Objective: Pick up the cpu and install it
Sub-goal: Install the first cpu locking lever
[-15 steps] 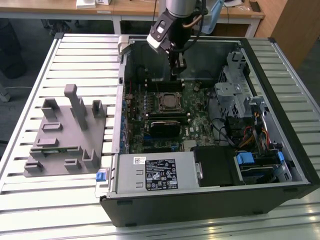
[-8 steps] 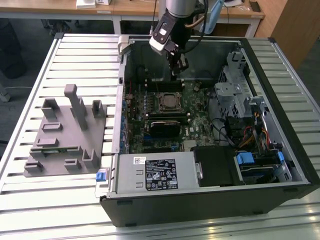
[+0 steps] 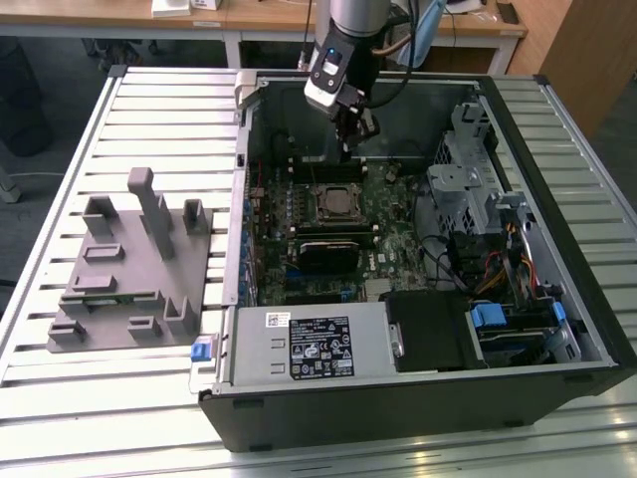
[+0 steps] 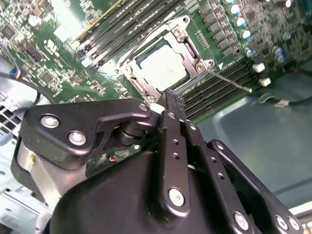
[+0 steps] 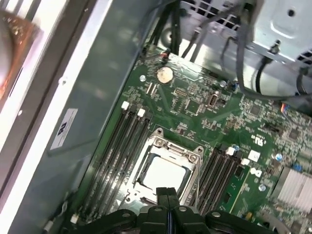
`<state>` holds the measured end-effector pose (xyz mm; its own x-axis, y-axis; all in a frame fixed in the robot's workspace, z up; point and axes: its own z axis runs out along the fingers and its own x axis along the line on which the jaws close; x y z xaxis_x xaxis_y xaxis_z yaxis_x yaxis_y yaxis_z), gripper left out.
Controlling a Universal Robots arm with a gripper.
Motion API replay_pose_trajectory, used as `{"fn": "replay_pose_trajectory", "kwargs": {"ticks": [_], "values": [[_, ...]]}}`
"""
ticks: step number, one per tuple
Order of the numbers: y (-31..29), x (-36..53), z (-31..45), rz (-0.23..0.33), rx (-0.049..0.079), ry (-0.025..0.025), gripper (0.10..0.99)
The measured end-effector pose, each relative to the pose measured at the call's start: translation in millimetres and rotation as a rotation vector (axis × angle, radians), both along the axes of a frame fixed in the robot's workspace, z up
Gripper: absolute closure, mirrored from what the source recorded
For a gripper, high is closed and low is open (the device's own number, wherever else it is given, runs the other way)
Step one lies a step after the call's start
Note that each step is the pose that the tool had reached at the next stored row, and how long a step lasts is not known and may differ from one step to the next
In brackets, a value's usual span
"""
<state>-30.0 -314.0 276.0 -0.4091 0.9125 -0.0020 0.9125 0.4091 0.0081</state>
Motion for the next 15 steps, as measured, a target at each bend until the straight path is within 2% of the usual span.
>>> {"fn": "replay_pose_trajectory", "kwargs": {"ticks": [5, 15], "values": [[0.0, -1.0, -0.6, 0.068, -0.010, 0.0000, 0.980], [0.0, -1.1, -2.0, 0.247, -0.010, -0.0010, 0.980]]}}
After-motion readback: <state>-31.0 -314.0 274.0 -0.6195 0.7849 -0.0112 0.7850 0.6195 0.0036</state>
